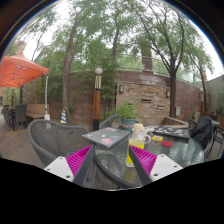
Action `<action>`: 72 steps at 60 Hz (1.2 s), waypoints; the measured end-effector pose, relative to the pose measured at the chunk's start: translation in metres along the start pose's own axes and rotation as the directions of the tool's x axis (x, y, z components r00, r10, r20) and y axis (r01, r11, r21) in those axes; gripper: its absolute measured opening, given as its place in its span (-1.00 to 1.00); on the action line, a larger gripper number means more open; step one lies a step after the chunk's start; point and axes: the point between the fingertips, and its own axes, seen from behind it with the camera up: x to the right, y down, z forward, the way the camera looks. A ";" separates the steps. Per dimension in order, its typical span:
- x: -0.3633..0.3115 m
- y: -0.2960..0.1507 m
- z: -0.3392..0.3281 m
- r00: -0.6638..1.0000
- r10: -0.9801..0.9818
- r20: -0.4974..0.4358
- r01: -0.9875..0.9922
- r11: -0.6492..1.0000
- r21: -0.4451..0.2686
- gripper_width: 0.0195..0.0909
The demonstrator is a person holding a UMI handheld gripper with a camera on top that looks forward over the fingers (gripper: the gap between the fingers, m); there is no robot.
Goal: Pour water
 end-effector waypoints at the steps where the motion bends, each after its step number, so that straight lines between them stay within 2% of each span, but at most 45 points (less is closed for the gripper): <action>1: 0.005 -0.001 0.007 1.000 0.002 -0.007 -0.002 1.000 0.008 0.77; 7: 0.044 -0.002 0.045 0.997 -0.011 -0.075 0.013 0.999 0.034 0.77; 17: 0.090 0.015 0.088 0.985 -0.007 -0.174 0.006 1.000 -0.003 0.77; 23: 0.103 0.026 0.113 0.982 0.012 -0.190 -0.017 1.000 -0.026 0.77; 31: 0.113 0.025 0.141 0.981 0.045 -0.187 -0.047 0.999 -0.004 0.75; 33: 0.110 0.023 0.149 0.983 0.045 -0.180 -0.045 0.999 0.000 0.68; 34: 0.110 0.023 0.151 0.983 0.042 -0.177 -0.043 0.999 0.001 0.55; 35: 0.110 0.024 0.153 0.983 0.038 -0.179 -0.039 0.999 0.000 0.30; 36: 0.110 0.025 0.155 0.983 0.036 -0.180 -0.037 0.999 -0.003 -0.05; 43: 0.116 0.026 0.154 0.976 0.020 -0.216 -0.022 1.000 -0.006 -0.11; 53: 0.096 0.021 0.164 0.979 -0.114 -0.168 0.114 0.993 -0.009 -0.32; 55: 0.086 0.020 0.169 0.980 -0.137 -0.144 0.137 0.991 -0.013 -0.39; 60: 0.060 0.014 0.180 0.985 -0.162 -0.054 0.162 0.987 -0.008 -0.39; 66: 0.035 -0.023 0.206 0.998 -0.053 0.014 0.053 0.998 0.020 -0.39; 69: 0.027 -0.045 0.223 0.995 0.079 0.053 -0.081 0.996 0.031 -0.39; 72: 0.024 -0.059 0.242 0.956 0.272 0.114 -0.274 0.962 0.008 -0.39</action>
